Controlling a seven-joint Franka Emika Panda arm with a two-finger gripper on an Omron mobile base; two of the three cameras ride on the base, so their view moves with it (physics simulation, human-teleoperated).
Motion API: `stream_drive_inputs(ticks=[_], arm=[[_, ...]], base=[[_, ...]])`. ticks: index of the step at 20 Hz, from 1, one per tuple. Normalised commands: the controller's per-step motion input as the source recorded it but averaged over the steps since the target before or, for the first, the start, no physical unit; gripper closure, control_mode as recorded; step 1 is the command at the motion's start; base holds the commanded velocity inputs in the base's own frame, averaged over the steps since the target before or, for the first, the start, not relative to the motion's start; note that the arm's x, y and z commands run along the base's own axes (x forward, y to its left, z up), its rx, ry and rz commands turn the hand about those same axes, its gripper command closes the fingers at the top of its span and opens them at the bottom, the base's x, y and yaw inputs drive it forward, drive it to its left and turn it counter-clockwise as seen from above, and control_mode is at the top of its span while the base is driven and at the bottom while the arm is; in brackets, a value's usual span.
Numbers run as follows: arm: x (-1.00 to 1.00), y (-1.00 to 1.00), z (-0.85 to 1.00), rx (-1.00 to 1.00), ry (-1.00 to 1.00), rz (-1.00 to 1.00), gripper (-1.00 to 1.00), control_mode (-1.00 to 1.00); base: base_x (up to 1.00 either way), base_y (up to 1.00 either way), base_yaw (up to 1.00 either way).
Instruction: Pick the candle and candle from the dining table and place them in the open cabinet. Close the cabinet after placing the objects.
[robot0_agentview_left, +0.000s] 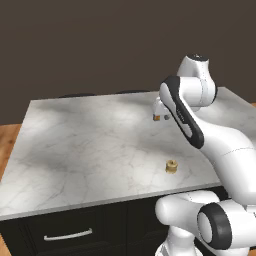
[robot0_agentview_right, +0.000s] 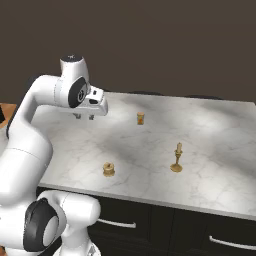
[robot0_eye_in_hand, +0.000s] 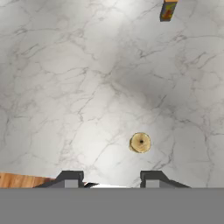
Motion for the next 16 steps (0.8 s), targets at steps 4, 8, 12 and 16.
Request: stream_drive_inputs(ticks=[4, 8, 12, 16], arm=[[0.0, -0.07, -0.02, 0.0, 0.0, 0.0, -1.0, -1.0], [0.0, -0.16, -0.04, 0.0, 0.0, 0.0, -1.0, -1.0], [-0.04, -0.21, -0.13, 0.0, 0.0, 0.01, -1.0, -1.0], [-0.09, -0.24, -0.18, 0.0, 0.0, 0.02, -1.0, -1.0]], base=[[0.0, 0.0, 0.0], [0.0, 0.0, 0.0], [0.0, 0.0, 0.0], [0.0, 0.0, 0.0]])
